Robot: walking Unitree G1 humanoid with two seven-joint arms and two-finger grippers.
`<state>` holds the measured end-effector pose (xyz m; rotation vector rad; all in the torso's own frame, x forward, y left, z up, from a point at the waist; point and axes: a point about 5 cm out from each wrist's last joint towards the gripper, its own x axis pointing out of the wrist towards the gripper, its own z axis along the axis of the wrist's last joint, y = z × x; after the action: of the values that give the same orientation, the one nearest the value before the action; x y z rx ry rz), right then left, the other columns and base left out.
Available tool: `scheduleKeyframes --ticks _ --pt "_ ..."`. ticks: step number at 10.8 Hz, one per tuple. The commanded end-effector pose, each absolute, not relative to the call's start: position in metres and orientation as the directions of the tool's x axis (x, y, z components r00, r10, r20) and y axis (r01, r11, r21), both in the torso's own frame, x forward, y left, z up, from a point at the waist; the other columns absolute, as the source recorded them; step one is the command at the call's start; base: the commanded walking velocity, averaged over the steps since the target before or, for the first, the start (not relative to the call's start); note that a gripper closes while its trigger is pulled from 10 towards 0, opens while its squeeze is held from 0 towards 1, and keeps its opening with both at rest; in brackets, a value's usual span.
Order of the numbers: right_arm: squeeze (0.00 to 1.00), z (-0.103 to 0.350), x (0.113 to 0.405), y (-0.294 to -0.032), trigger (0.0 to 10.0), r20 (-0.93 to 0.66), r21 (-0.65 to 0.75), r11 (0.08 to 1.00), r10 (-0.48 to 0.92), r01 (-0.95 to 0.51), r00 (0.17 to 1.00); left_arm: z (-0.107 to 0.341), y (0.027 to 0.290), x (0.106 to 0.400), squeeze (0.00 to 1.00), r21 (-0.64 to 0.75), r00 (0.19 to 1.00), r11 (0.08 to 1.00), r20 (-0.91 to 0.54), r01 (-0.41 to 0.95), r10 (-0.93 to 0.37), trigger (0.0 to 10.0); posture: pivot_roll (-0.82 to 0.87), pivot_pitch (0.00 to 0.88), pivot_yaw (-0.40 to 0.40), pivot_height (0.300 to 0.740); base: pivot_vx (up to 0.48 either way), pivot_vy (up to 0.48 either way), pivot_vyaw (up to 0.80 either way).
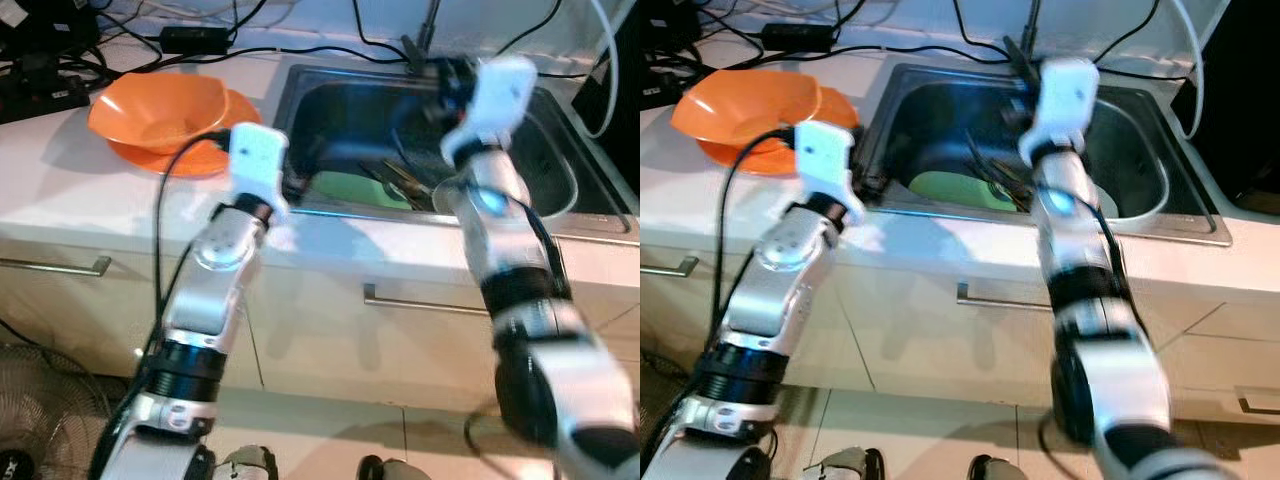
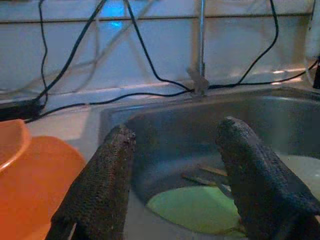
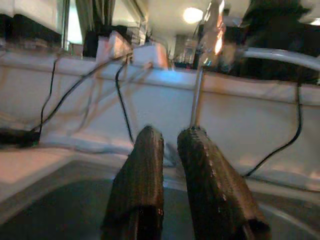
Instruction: Kitchen organization
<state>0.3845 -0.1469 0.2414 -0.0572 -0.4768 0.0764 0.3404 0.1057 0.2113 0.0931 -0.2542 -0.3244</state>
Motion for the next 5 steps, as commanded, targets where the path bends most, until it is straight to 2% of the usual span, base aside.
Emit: scheduleKeyframes --ticks 1,5 --pt "0.0 0.243 0.378 -0.151 10.0 0.469 -0.08 0.995 0.095 -0.064 0.878 0.208 0.108 0.339 0.0 0.13 0.921 0.949 0.234 0.289 -0.312 10.0 0.09 0.072 -0.054 0.74 0.0 0.0 0.0" --pt "0.0 0.197 0.346 -0.165 10.0 0.375 -0.108 0.992 0.1 -0.063 0.922 0.195 0.116 0.327 0.0 0.124 0.925 0.947 0.208 0.297 -0.317 10.0 0.08 0.049 -0.039 0.74 0.0 0.0 0.0"
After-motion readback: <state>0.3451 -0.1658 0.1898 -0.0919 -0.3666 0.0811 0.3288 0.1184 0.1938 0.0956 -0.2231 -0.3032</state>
